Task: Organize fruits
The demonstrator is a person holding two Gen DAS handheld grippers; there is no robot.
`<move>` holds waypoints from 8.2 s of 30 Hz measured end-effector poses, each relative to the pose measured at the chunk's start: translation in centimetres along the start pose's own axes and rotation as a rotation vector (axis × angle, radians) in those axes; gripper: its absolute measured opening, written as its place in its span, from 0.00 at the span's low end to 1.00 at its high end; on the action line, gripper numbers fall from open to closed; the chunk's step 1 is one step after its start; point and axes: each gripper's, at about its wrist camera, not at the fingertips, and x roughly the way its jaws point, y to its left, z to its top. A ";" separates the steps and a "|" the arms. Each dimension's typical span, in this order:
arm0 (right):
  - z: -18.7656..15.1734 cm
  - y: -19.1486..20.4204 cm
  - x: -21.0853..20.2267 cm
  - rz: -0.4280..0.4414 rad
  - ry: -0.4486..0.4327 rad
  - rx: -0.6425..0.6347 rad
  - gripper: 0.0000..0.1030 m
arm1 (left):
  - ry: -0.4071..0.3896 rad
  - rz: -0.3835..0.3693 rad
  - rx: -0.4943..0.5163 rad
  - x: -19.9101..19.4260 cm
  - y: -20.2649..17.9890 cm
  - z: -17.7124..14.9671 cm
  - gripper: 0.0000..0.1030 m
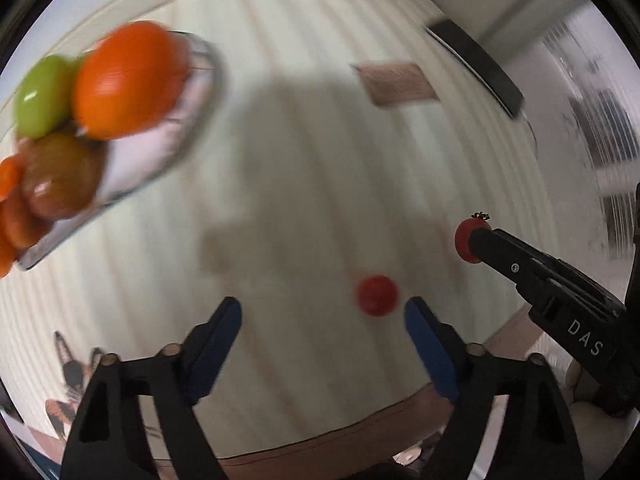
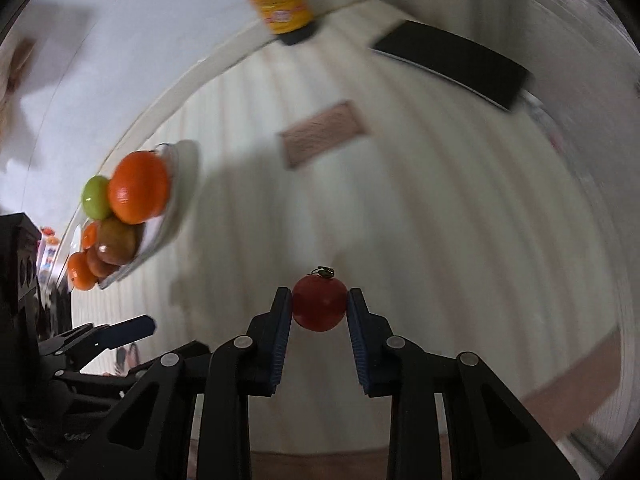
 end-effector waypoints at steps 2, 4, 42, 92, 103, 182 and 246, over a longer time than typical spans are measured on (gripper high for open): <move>-0.5 -1.3 -0.2 -0.012 0.002 0.030 0.30 | 0.015 0.004 0.034 1.1 -1.2 0.0 0.73; -1.0 -2.4 -0.5 -0.021 -0.006 0.055 0.30 | 0.019 0.004 0.056 1.6 -2.2 0.0 0.71; -0.2 1.1 -2.1 0.055 -0.067 -0.024 0.30 | -0.112 -0.026 -0.056 -4.2 2.5 0.5 0.23; 2.0 20.2 -3.7 -0.033 -0.051 -0.420 0.96 | -0.290 0.289 -0.416 -15.5 18.1 -4.6 0.93; -2.0 22.3 -11.0 -0.057 -0.167 -0.406 0.96 | -0.435 0.343 -0.417 -21.6 16.5 -10.6 0.93; -9.6 24.1 -23.5 -0.049 -0.330 -0.465 0.98 | -0.600 0.371 -0.399 -29.9 12.4 -19.4 1.00; -9.9 24.3 -23.7 -0.048 -0.321 -0.491 0.98 | -0.599 0.358 -0.396 -30.1 11.5 -19.8 1.00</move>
